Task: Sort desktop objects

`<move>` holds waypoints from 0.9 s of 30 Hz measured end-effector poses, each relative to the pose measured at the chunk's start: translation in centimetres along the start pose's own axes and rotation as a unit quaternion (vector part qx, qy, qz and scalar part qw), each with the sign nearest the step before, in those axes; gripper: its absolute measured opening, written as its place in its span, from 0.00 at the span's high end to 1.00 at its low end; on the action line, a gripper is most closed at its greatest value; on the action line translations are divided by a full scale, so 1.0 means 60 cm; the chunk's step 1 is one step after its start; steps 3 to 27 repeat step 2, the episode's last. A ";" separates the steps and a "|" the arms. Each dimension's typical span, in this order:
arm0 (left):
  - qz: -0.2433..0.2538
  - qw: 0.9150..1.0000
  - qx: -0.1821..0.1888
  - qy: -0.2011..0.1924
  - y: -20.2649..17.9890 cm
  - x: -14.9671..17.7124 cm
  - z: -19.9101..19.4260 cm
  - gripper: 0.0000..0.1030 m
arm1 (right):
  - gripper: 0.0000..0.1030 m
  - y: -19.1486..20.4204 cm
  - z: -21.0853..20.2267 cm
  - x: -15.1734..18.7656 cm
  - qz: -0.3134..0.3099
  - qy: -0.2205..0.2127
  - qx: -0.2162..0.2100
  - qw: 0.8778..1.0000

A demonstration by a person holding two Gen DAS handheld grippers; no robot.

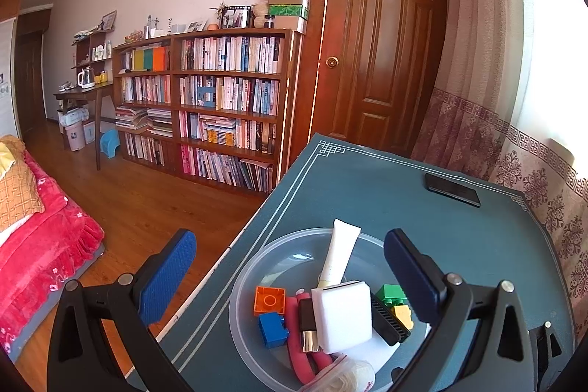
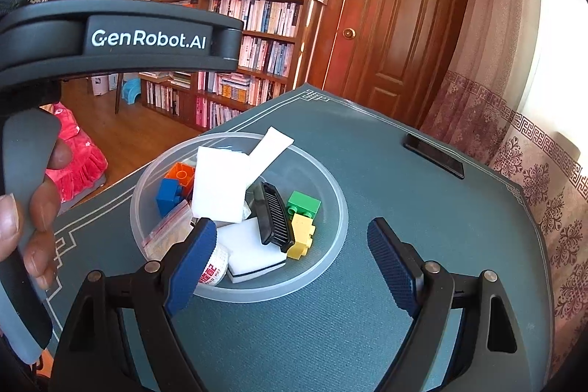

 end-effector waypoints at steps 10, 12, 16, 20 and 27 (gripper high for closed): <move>0.003 1.000 0.000 0.000 -0.003 0.001 -0.001 0.00 | 0.16 -0.006 0.003 0.000 0.004 0.007 -0.004 1.000; 0.003 1.000 0.000 0.000 -0.003 0.001 -0.001 0.00 | 0.16 -0.006 0.003 0.000 0.004 0.007 -0.004 1.000; 0.003 1.000 0.000 0.000 -0.003 0.001 -0.001 0.00 | 0.16 -0.006 0.003 0.000 0.004 0.007 -0.004 1.000; 0.003 1.000 0.000 0.000 -0.003 0.001 -0.001 0.00 | 0.16 -0.006 0.003 0.000 0.004 0.007 -0.004 1.000; 0.003 1.000 0.000 0.000 -0.003 0.001 -0.001 0.00 | 0.16 -0.006 0.003 0.000 0.004 0.007 -0.004 1.000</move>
Point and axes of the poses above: each gripper's, at about its wrist camera, not at the fingertips, and z roughly the way its jaws point, y to its left, x to its underside, the point moved 3 cm from there along z, roughly the way its jaws point, and after that the axes turned 11 degrees about y, right-handed, at the moved point
